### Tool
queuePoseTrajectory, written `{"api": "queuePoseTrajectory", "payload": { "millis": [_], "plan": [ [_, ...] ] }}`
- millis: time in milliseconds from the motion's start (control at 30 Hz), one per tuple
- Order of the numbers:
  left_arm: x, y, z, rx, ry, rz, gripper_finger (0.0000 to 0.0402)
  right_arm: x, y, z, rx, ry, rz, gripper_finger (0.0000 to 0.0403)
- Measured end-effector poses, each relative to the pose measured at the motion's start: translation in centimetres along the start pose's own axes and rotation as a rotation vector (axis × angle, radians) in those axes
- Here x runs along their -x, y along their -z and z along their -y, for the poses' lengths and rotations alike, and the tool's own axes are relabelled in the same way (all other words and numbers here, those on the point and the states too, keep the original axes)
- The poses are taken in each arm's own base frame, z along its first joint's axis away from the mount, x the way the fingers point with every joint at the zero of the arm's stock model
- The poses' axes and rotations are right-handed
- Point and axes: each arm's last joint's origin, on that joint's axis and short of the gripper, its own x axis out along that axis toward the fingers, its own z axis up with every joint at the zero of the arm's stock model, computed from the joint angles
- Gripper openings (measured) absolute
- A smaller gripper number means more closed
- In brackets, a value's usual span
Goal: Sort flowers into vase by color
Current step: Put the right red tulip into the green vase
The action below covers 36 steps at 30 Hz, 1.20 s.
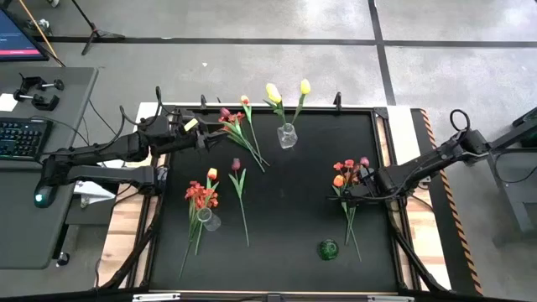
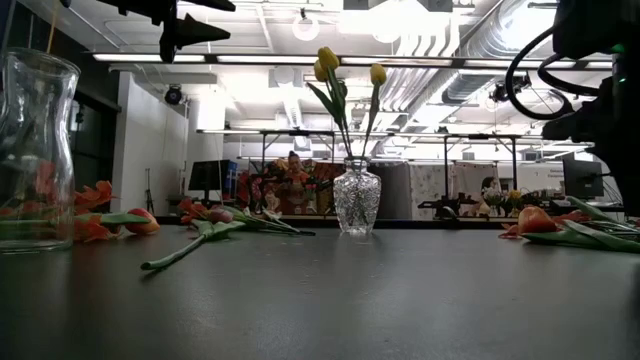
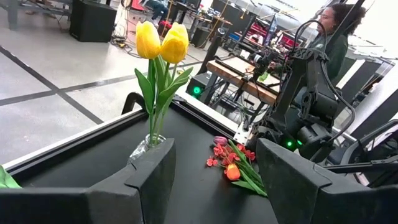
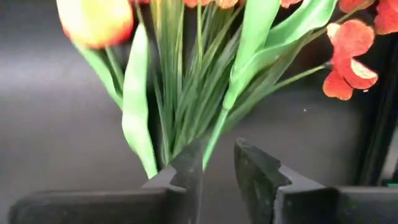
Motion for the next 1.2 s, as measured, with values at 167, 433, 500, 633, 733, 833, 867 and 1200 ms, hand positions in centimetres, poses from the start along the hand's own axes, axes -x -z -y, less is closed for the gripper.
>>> {"api": "queuePoseTrajectory", "payload": {
  "millis": [167,433,500,633,733,833,867,1200],
  "plan": [
    [0.0,0.0,0.0,0.0,0.0,0.0,0.0211,-0.4,0.1,-0.2,-0.036,0.03,0.017,0.0055],
    [0.0,0.0,0.0,0.0,0.0,0.0,0.0211,-1.3,0.3,-0.5,-0.117,0.087,0.044,0.0037],
    [0.0,0.0,0.0,-0.001,0.0,0.0,0.0211,-1.4,0.3,-0.6,-0.139,0.087,0.047,0.0037],
    [0.0,0.0,0.0,-0.014,0.0,0.0,0.0211,-1.5,0.4,-0.8,-0.142,0.072,0.046,0.0037],
    [0.0,0.0,0.0,-0.026,0.0,0.0,0.0211,-1.5,0.4,-0.9,-0.143,0.061,0.049,0.0037],
    [0.0,0.0,0.0,-0.026,0.0,0.0,0.0211,-1.5,0.3,-0.8,-0.157,0.068,0.058,0.0037],
    [0.0,0.0,0.0,-0.026,0.0,0.0,0.0211,-1.5,0.3,-0.7,-0.163,0.072,0.061,0.0037],
    [0.0,0.0,0.0,-0.027,0.0,0.0,0.0211,-2.7,0.3,-0.6,-0.196,0.033,0.041,0.0037]
  ]
}}
